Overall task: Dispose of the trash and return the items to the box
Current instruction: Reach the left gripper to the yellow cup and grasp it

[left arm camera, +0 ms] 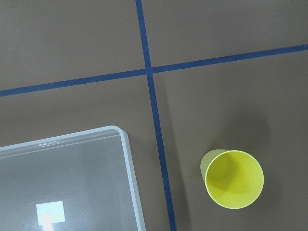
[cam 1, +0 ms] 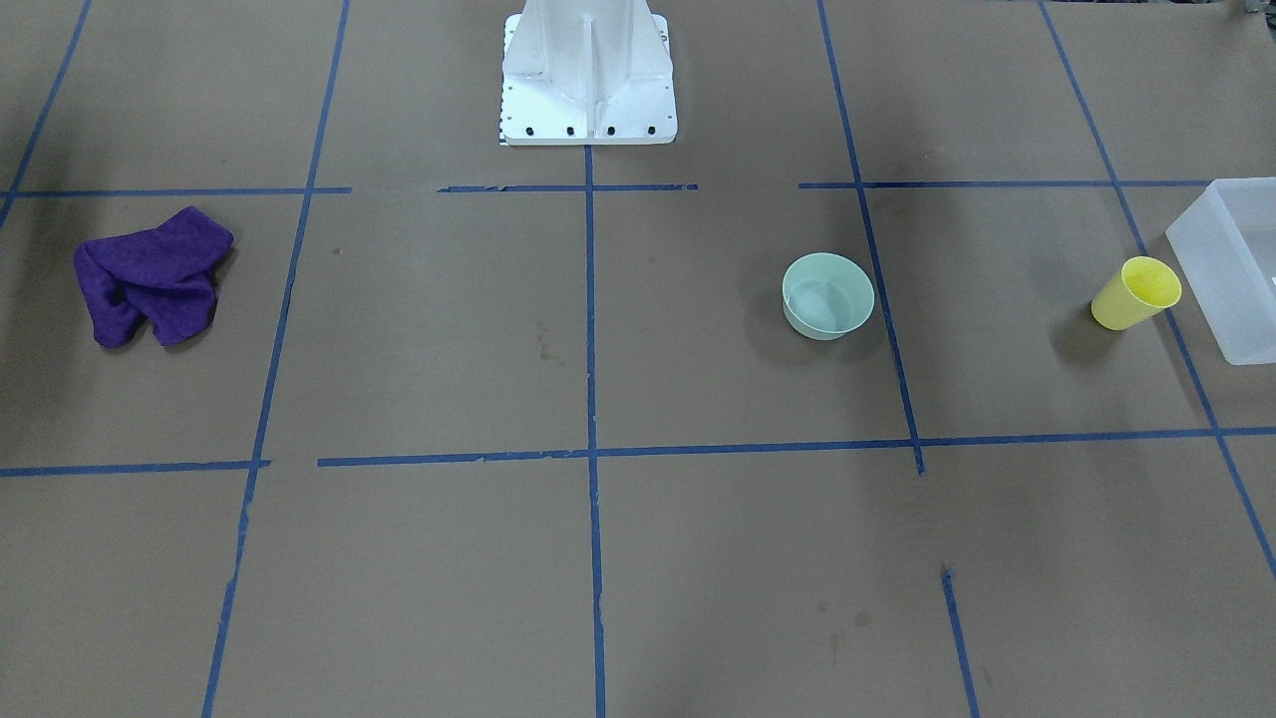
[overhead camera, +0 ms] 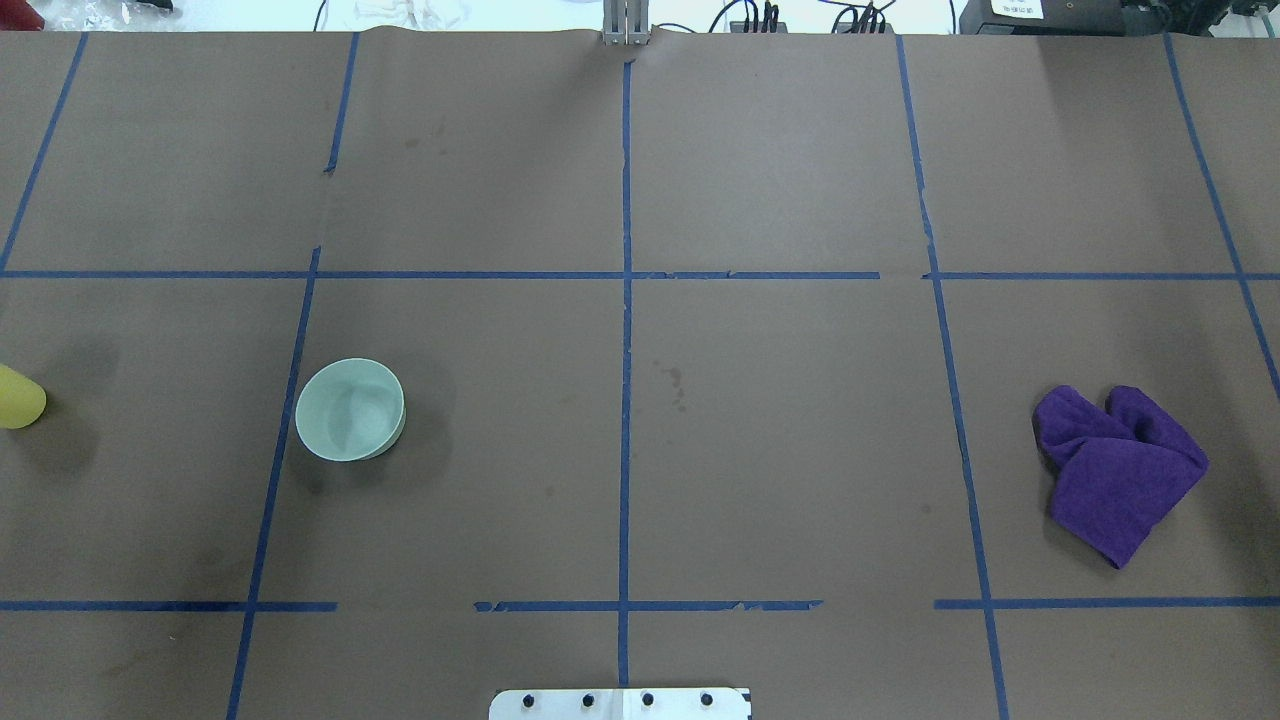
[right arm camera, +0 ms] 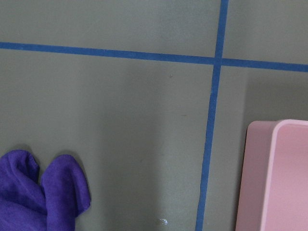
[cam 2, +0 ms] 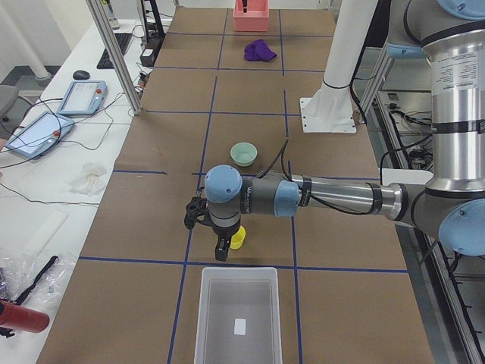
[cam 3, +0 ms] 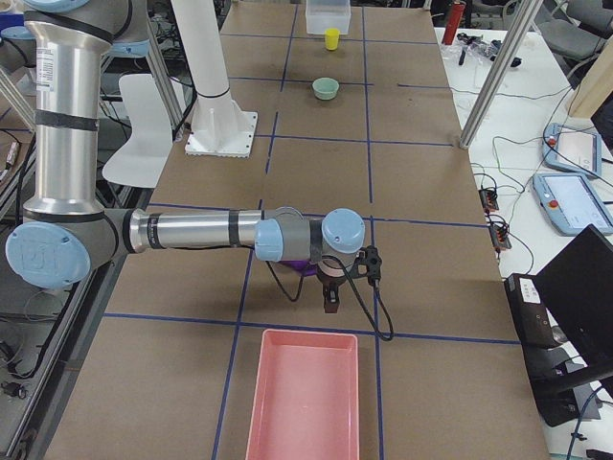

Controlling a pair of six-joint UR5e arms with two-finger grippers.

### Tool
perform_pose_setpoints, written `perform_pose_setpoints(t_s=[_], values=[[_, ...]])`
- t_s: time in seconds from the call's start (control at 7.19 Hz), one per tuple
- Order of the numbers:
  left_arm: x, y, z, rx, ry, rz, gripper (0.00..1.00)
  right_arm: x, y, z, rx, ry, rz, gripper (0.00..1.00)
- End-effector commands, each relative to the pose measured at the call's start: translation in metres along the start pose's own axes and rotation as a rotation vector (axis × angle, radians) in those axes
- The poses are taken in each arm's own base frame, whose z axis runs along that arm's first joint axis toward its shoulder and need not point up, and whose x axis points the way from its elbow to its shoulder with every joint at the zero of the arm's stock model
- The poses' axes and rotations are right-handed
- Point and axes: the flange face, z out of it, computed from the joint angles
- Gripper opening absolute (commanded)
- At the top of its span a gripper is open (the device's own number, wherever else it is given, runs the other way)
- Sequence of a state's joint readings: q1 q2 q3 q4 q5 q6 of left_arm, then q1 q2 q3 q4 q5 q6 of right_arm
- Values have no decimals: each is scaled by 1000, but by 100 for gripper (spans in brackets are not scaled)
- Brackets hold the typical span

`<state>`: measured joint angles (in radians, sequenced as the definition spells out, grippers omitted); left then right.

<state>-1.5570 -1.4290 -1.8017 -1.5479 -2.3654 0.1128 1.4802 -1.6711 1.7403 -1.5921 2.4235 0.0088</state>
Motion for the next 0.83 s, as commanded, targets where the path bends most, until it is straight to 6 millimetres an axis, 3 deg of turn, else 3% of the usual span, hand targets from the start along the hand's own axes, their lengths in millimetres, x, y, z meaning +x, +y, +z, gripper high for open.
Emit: perform_pose_setpoints(t_s=[0.0,0.28,0.42,0.56,0.7], values=[[5,-6,0,3,-1,17,100,-8,-9,-7,17,0,-19,100],[10,-2,-5,19,42,17,100,-11,-11,-9,39,-1,-44,100],[26,-10,-17,52,47,60,100,-8,-12,-5,48,2,-63,100],[33,-13,-13,79,41,111,100,-8,-11,-1,51,6,-81,100],[24,-14,17,30,49,87,100,-6,-10,1,45,3,-83,100]])
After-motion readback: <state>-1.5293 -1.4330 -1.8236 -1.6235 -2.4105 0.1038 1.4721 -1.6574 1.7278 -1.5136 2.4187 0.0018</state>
